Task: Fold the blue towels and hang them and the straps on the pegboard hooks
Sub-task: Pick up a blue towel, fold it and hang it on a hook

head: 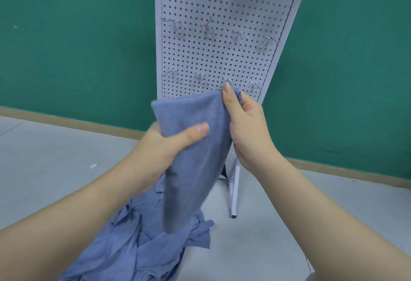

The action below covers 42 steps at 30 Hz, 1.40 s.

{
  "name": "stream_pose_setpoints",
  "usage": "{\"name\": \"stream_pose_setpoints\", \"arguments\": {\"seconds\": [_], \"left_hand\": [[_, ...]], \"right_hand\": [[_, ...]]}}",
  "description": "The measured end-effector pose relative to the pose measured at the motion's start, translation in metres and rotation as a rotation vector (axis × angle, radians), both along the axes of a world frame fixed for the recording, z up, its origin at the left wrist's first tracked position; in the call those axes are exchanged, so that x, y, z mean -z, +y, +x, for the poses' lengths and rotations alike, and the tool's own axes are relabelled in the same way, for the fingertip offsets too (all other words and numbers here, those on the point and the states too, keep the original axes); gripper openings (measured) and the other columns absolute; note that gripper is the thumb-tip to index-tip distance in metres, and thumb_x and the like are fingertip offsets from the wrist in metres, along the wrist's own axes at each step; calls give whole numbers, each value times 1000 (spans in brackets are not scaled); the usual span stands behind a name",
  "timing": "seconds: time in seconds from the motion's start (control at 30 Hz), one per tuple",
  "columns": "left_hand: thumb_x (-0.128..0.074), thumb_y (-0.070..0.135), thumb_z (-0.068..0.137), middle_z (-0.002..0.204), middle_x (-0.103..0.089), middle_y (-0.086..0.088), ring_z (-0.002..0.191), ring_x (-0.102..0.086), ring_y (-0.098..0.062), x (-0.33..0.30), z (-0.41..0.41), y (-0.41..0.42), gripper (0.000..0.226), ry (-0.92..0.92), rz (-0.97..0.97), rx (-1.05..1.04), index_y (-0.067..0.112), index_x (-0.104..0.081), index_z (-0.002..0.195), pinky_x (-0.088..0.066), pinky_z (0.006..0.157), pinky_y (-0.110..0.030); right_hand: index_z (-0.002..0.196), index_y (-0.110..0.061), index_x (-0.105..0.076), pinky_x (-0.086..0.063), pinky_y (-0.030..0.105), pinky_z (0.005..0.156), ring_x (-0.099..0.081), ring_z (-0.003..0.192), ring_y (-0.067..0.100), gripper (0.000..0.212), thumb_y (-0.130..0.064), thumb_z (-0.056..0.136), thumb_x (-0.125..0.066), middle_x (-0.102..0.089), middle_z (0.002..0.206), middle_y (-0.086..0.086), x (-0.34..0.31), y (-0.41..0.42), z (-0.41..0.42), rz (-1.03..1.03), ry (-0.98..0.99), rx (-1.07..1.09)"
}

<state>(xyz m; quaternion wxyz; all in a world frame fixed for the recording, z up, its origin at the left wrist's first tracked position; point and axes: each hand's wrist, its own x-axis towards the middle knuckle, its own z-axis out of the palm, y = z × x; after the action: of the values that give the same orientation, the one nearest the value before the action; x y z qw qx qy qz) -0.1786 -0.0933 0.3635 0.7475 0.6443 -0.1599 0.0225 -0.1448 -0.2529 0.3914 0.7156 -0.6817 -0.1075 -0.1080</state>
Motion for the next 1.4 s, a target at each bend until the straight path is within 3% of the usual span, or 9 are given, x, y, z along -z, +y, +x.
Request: {"name": "stream_pose_setpoints", "arguments": {"seconds": [0.17, 0.27, 0.4, 0.6, 0.83, 0.93, 1.07, 1.3, 1.4], "left_hand": [[-74, 18, 93, 116, -77, 5, 111, -72, -11, 6, 5, 1, 30, -16, 89, -148, 23, -70, 122, -57, 98, -40], [-76, 20, 92, 105, -80, 2, 102, -75, -14, 6, 10, 1, 16, 59, 74, -226, 19, -76, 107, -59, 95, -44], [-77, 18, 91, 98, -81, -2, 95, -77, -19, 12, 16, 5, 10, 148, 67, -295, 14, -78, 100, -60, 93, -47], [-76, 16, 91, 92, -81, 0, 90, -78, -18, 14, 22, 5, 4, 184, 24, -335, 15, -77, 95, -60, 83, -38], [-74, 16, 93, 97, -81, -2, 95, -77, -18, 19, 25, 0, 8, 196, 31, -331, 14, -78, 100, -60, 93, -46], [-75, 18, 93, 98, -81, 1, 95, -77, -15, 20, 25, 0, 11, 194, 60, -301, 16, -77, 103, -59, 90, -41], [-78, 23, 90, 88, -80, 5, 84, -76, -9, 23, 23, 1, 8, 148, 355, -269, 16, -76, 93, -60, 79, -34], [-75, 31, 81, 82, -78, 1, 84, -75, -26, 23, 19, 0, 16, 34, 475, -334, 17, -74, 89, -61, 80, -52], [-75, 19, 87, 84, -75, 7, 82, -70, -14, 25, 20, -1, 8, -31, 497, -401, 21, -68, 91, -59, 76, -41]], "right_hand": [[96, 1, -62, -56, 52, 79, -66, 81, 26, 43, -42, 101, -64, -68, 87, 11, -10, -2, -9, -104, 45, -25], [114, -15, -74, -60, 48, 96, -76, 101, 21, 29, -38, 96, -72, -80, 106, 3, -9, -12, -10, -285, 191, -172], [119, -14, -71, -60, 32, 92, -75, 103, 14, 29, -26, 93, -76, -79, 112, 0, 0, -17, -11, -368, 242, -279], [111, -21, -73, -60, 35, 92, -74, 96, 9, 30, -46, 95, -70, -78, 104, -9, 20, -10, -14, -738, 235, -153], [104, -14, -70, -51, 21, 80, -69, 96, 15, 25, -35, 104, -58, -76, 105, 4, 20, -3, -16, -723, 143, -89], [102, -6, -68, -53, 31, 82, -69, 97, 28, 31, -34, 105, -54, -74, 103, 14, 22, -3, -13, -715, 146, -34], [95, -5, -66, -51, 32, 69, -61, 77, 21, 31, -31, 105, -54, -72, 93, 14, 22, -6, -9, -670, 171, 52], [105, -6, -69, -57, 51, 92, -72, 99, 34, 28, -31, 102, -55, -75, 105, 15, 25, -11, -1, -623, 344, 104], [108, -13, -71, -57, 52, 97, -72, 104, 31, 26, -33, 102, -56, -76, 108, 13, 30, -6, -1, -538, 390, 50]]}}
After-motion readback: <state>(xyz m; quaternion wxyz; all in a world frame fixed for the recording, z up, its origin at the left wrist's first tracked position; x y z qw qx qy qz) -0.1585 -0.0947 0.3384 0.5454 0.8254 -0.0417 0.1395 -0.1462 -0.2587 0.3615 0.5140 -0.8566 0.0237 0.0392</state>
